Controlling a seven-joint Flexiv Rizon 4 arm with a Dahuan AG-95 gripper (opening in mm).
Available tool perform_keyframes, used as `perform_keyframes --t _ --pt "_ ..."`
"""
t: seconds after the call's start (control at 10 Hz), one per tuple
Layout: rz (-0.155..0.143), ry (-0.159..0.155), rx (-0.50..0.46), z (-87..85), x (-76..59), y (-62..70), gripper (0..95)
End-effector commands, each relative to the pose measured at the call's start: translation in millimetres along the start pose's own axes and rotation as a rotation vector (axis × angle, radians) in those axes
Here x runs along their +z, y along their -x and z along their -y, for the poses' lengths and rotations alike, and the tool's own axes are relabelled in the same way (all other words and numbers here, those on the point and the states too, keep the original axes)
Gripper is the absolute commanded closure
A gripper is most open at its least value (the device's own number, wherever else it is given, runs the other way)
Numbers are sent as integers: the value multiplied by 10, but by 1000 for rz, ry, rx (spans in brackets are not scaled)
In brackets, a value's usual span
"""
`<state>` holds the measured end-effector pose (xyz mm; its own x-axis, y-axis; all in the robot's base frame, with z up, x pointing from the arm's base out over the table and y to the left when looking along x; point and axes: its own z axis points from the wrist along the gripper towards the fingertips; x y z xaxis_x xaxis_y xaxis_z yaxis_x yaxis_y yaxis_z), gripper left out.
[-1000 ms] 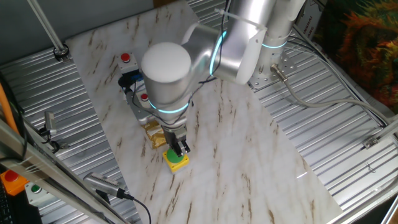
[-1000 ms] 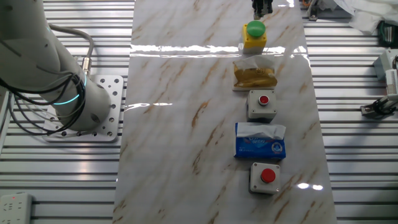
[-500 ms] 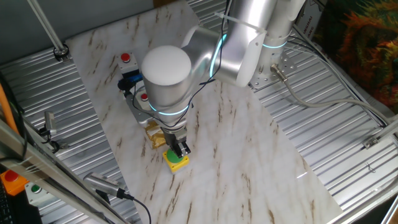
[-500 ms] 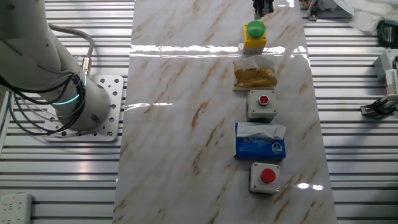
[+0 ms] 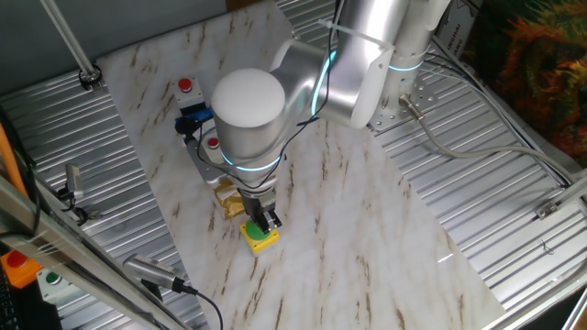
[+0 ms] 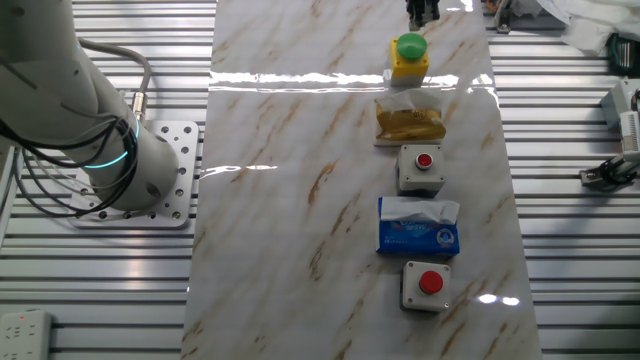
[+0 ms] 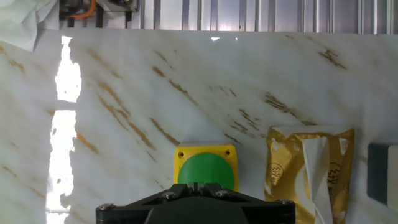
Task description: Press three buttons from left to right in sequence
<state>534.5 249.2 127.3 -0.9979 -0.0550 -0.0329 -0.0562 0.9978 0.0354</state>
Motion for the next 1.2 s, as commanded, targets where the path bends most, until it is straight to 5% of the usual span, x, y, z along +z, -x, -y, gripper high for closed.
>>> perform_keyframes --t 0.1,1.2 --pt "3 -3 -4 6 2 -2 950" --pt "25 -16 -16 39 138 52 950"
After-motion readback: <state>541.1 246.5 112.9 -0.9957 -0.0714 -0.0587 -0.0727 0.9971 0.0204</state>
